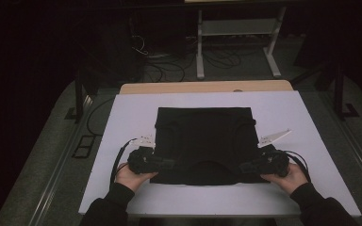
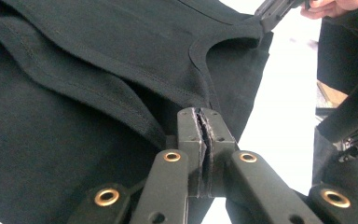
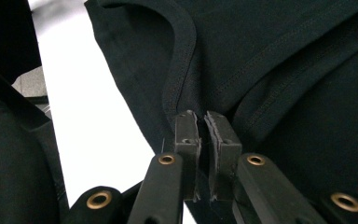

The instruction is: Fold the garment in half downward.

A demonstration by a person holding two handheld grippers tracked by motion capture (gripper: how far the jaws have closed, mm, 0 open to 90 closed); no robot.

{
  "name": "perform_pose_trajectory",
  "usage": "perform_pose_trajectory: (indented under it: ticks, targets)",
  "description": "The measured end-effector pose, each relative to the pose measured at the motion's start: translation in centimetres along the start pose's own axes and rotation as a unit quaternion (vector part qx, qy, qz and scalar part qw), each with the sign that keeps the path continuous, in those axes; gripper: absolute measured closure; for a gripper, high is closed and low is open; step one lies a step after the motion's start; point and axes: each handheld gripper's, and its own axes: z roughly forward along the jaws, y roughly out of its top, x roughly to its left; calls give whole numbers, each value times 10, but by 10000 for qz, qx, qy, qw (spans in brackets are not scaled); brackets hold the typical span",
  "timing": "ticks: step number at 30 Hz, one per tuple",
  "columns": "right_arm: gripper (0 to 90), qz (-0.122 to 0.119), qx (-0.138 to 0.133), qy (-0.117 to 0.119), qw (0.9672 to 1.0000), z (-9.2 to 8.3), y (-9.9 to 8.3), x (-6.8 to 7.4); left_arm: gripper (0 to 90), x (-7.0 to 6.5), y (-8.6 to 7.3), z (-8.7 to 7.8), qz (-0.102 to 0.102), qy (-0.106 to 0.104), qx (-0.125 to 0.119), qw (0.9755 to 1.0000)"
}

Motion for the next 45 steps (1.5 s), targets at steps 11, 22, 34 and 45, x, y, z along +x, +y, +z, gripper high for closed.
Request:
perform_pose_trajectory:
  ticks: [11, 22, 34, 45]
  targets:
    - [826, -5, 185, 134, 9997, 1, -6, 5, 863, -5, -6, 4, 144, -139, 335, 9992]
    - [825, -42, 328, 210, 9992, 2, -10, 7, 863, -6, -11, 5, 243, -215, 606, 9976]
    - [824, -47, 423, 245, 9988, 2, -12, 10, 862, -9, -14, 8, 321, -261, 807, 9959]
    - [745, -57, 455, 133, 9989, 1, -14, 13, 797, -10, -15, 9, 358, -267, 929, 9947]
